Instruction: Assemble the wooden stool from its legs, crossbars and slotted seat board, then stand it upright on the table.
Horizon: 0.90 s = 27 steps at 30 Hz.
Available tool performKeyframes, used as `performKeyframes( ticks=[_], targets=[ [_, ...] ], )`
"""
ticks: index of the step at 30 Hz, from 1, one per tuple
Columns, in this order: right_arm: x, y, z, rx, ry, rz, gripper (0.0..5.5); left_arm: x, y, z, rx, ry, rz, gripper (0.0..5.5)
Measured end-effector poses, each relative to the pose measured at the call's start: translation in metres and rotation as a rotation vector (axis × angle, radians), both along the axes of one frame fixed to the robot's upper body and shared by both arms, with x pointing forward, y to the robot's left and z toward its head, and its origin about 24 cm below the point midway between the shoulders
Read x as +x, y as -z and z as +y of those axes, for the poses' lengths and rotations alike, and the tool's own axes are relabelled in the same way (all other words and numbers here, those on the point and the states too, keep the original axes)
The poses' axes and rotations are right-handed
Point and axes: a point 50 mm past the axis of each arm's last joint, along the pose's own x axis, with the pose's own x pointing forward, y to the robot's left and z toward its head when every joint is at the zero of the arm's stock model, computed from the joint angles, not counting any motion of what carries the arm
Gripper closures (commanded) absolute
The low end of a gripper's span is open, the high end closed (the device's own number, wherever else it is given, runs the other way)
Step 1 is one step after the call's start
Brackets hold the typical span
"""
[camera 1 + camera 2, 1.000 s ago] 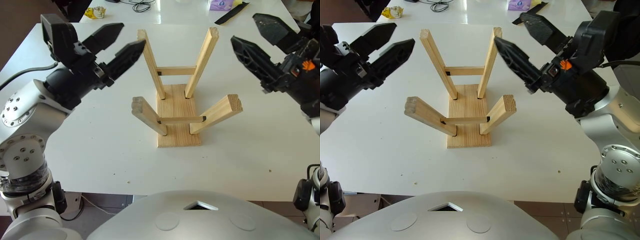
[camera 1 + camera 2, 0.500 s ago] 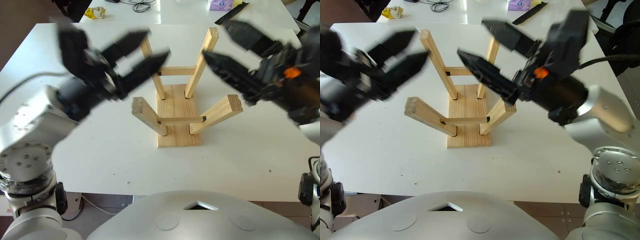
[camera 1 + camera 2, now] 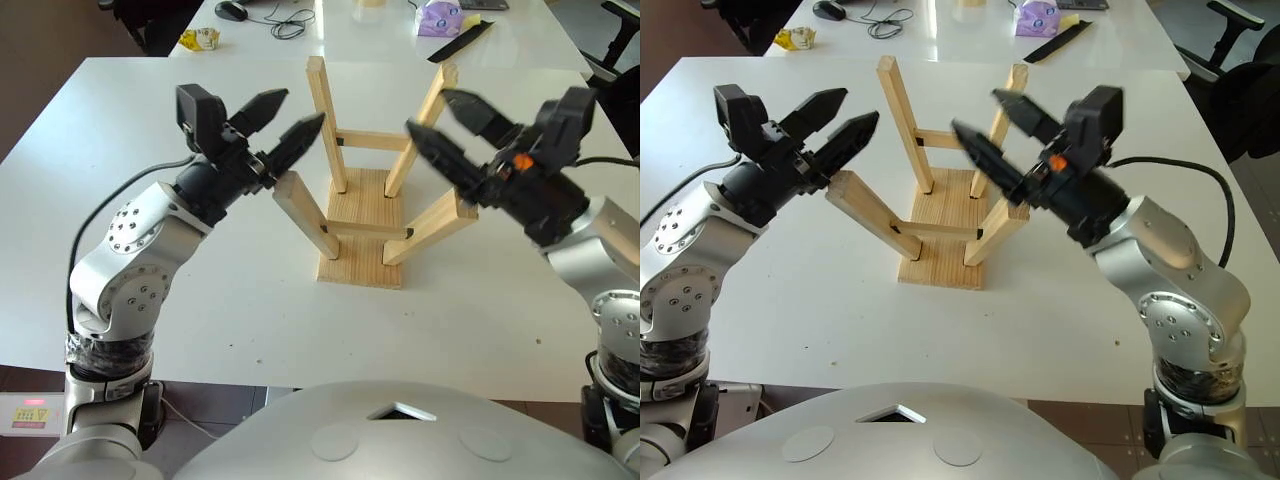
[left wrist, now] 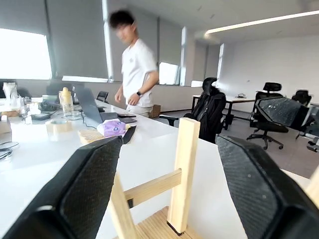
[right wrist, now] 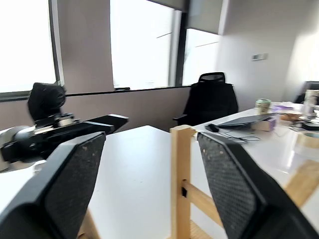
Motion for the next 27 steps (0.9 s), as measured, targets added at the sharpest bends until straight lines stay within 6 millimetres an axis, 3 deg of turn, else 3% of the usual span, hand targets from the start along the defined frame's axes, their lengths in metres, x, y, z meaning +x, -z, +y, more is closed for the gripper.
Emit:
performKeyframes(
  ticks=[6, 10, 12, 14, 15, 19, 23, 25, 27],
  targets=[
    [0.014, -0.001, -0.037, -0.021, 0.309, -0.022, 2.1, -0.006, 0.0, 0.007, 0.085, -0.095, -0.063, 2.02],
    [0.011, 0.016, -0.075, -0.36, 0.609, -0.02, 2.1, -0.017, 0.03, 0.043, 0.297, -0.303, 0.019, 2.02],
    [-0.005, 0.04, -0.085, -0.532, 0.739, 0.04, 2.1, -0.034, 0.045, 0.066, 0.451, -0.443, 0.015, 2.02],
    [-0.027, 0.065, -0.07, -0.6, 0.713, 0.123, 2.1, -0.05, 0.057, 0.074, 0.549, -0.514, 0.018, 2.02],
    [-0.036, 0.07, -0.055, -0.585, 0.678, 0.127, 2.1, -0.055, 0.06, 0.071, 0.542, -0.547, 0.007, 2.02],
    [-0.049, 0.073, -0.034, -0.537, 0.648, 0.142, 2.1, -0.061, 0.067, 0.061, 0.592, -0.602, -0.071, 2.02],
    [-0.052, 0.081, -0.01, -0.519, 0.56, 0.194, 2.1, -0.057, 0.08, 0.026, 0.635, -0.401, -0.136, 2.02],
    [-0.04, 0.072, 0.009, -0.484, 0.498, 0.135, 2.1, -0.045, 0.075, -0.001, 0.604, -0.27, -0.217, 2.02],
    [-0.028, 0.067, 0.013, -0.49, 0.521, 0.1, 2.1, -0.035, 0.071, -0.006, 0.608, -0.245, -0.239, 2.02]
  ],
)
